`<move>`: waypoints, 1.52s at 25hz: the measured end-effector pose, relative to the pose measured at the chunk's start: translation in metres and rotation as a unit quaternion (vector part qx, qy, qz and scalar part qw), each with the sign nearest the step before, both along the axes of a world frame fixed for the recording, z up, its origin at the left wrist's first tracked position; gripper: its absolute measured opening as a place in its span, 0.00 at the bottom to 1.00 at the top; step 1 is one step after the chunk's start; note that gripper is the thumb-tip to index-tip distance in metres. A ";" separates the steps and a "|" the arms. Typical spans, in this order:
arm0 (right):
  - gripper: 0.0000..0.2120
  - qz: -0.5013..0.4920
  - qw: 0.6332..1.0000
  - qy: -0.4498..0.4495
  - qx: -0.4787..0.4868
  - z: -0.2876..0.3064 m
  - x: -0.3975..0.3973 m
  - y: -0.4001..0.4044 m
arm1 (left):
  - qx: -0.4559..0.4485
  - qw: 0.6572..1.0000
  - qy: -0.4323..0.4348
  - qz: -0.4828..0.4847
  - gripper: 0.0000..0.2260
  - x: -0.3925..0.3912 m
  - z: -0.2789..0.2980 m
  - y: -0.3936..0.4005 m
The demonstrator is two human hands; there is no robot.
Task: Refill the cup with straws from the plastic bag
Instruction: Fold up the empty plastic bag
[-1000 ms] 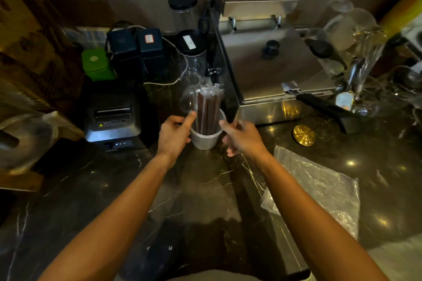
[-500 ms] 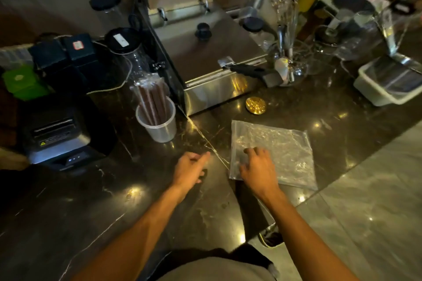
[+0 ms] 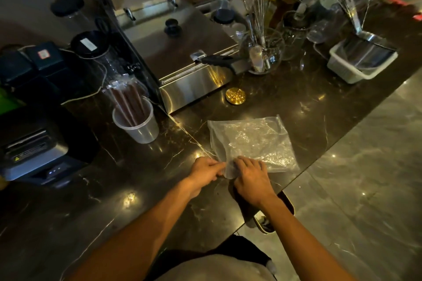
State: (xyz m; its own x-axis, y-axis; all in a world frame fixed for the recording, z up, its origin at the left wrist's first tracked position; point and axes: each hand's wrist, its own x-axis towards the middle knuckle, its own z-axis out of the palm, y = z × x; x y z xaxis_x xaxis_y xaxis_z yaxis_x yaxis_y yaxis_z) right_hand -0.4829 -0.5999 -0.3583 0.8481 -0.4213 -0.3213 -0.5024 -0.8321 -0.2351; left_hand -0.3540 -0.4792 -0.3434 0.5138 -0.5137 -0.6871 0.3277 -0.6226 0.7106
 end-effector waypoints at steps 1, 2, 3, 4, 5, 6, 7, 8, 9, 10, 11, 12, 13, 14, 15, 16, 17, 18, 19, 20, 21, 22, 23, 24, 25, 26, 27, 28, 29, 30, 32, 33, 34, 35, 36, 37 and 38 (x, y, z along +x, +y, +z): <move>0.23 0.012 1.000 -0.020 0.007 0.003 0.000 -0.001 | -0.005 1.000 -0.004 0.003 0.11 -0.001 0.003 0.003; 0.20 0.024 0.998 -0.048 0.016 0.005 0.000 -0.003 | -0.015 1.000 -0.010 0.012 0.09 0.000 0.008 0.007; 0.17 0.025 0.996 -0.081 0.032 0.011 0.002 -0.005 | -0.030 0.999 -0.016 0.026 0.08 0.003 0.013 0.010; 0.14 0.013 0.991 -0.120 0.056 0.017 0.004 -0.008 | -0.050 0.998 -0.019 0.040 0.09 0.006 0.019 0.015; 0.13 -0.007 0.985 -0.146 0.091 0.025 0.009 -0.010 | -0.075 0.995 -0.016 0.056 0.10 0.011 0.026 0.020; 0.12 -0.026 0.977 -0.165 0.129 0.035 0.014 -0.012 | -0.102 0.992 -0.008 0.079 0.11 0.016 0.034 0.025; 0.11 -0.039 0.969 -0.179 0.166 0.046 0.022 -0.013 | -0.128 0.986 -0.002 0.110 0.12 0.022 0.041 0.032; 0.10 -0.051 0.957 -0.197 0.205 0.058 0.029 -0.014 | -0.149 0.978 -0.001 0.148 0.13 0.028 0.049 0.039; 0.10 -0.060 0.944 -0.209 0.250 0.072 0.036 -0.013 | -0.159 0.970 -0.008 0.185 0.14 0.034 0.056 0.046; 0.10 -0.060 0.928 -0.220 0.294 0.086 0.041 -0.013 | -0.161 0.962 -0.023 0.219 0.15 0.039 0.062 0.053; 0.11 -0.052 0.913 -0.231 0.332 0.100 0.045 -0.013 | -0.164 0.955 -0.038 0.243 0.18 0.042 0.067 0.062; 0.12 -0.045 0.897 -0.241 0.369 0.112 0.049 -0.012 | -0.177 0.949 -0.048 0.256 0.22 0.045 0.071 0.070; 0.10 -0.043 0.879 -0.252 0.403 0.121 0.051 -0.011 | -0.202 0.943 -0.053 0.259 0.26 0.047 0.073 0.080; 0.09 -0.048 0.855 -0.263 0.443 0.127 0.053 -0.009 | -0.231 0.938 -0.059 0.252 0.28 0.048 0.076 0.087; 0.08 -0.054 0.834 -0.274 0.476 0.131 0.055 -0.008 | -0.259 0.932 -0.068 0.246 0.28 0.048 0.079 0.093; 0.08 -0.064 0.815 -0.279 0.504 0.133 0.057 -0.006 | -0.281 0.924 -0.079 0.248 0.25 0.048 0.083 0.098; 0.07 -0.077 0.802 -0.278 0.522 0.132 0.059 -0.005 | -0.291 0.917 -0.093 0.258 0.20 0.048 0.085 0.103; 0.07 -0.089 0.792 -0.270 0.540 0.132 0.060 -0.004 | -0.297 0.911 -0.106 0.266 0.16 0.048 0.087 0.107; 0.09 -0.099 0.789 -0.261 0.547 0.132 0.061 -0.003 | -0.297 0.908 -0.115 0.271 0.13 0.048 0.089 0.110; 0.11 -0.113 0.785 -0.255 0.553 0.132 0.063 -0.001 | -0.295 0.909 -0.120 0.267 0.12 0.048 0.090 0.112; 0.14 -0.127 0.781 -0.254 0.556 0.131 0.066 0.000 | -0.288 0.912 -0.127 0.263 0.11 0.048 0.093 0.115; 0.16 -0.143 0.777 -0.257 0.556 0.130 0.068 0.002 | -0.275 0.917 -0.137 0.256 0.10 0.048 0.095 0.116; 0.16 -0.152 0.778 -0.258 0.553 0.128 0.072 0.004 | -0.262 0.920 -0.148 0.252 0.09 0.049 0.096 0.117; 0.15 -0.158 0.780 -0.255 0.549 0.128 0.075 0.007 | -0.253 0.921 -0.154 0.253 0.09 0.048 0.097 0.119; 0.14 -0.158 0.783 -0.253 0.545 0.125 0.077 0.009 | -0.252 0.920 -0.152 0.258 0.10 0.048 0.098 0.121; 0.15 -0.160 0.782 -0.252 0.547 0.123 0.079 0.010 | -0.256 0.918 -0.144 0.266 0.11 0.048 0.097 0.122; 0.15 -0.163 0.780 -0.254 0.548 0.119 0.081 0.011 | -0.261 0.915 -0.136 0.275 0.13 0.047 0.095 0.123; 0.15 -0.167 0.779 -0.255 0.547 0.117 0.082 0.012 | -0.265 0.912 -0.132 0.283 0.14 0.047 0.093 0.125; 0.14 -0.171 0.781 -0.256 0.544 0.116 0.083 0.014 | -0.266 0.910 -0.132 0.290 0.14 0.045 0.093 0.126; 0.13 -0.173 0.780 -0.255 0.544 0.114 0.084 0.015 | -0.264 0.909 -0.136 0.292 0.15 0.044 0.092 0.126; 0.13 -0.180 0.770 -0.250 0.558 0.111 0.086 0.018 | -0.264 0.913 -0.136 0.279 0.17 0.044 0.085 0.130; 0.14 -0.185 0.761 -0.247 0.570 0.110 0.087 0.018 | -0.256 0.921 -0.134 0.261 0.17 0.044 0.082 0.133; 0.16 -0.193 0.752 -0.244 0.582 0.106 0.087 0.017 | -0.240 0.934 -0.131 0.230 0.17 0.044 0.079 0.136; 0.18 -0.203 0.741 -0.239 0.593 0.103 0.088 0.016 | -0.220 0.948 -0.129 0.191 0.16 0.042 0.072 0.140; 0.20 -0.213 0.735 -0.231 0.601 0.100 0.088 0.015 | -0.197 0.958 -0.127 0.164 0.14 0.039 0.065 0.142; 0.21 -0.220 0.731 -0.221 0.606 0.097 0.087 0.014 | -0.185 0.961 -0.123 0.167 0.12 0.035 0.059 0.143; 0.22 -0.217 0.736 -0.211 0.605 0.095 0.085 0.014 | -0.185 0.955 -0.115 0.199 0.11 0.033 0.055 0.144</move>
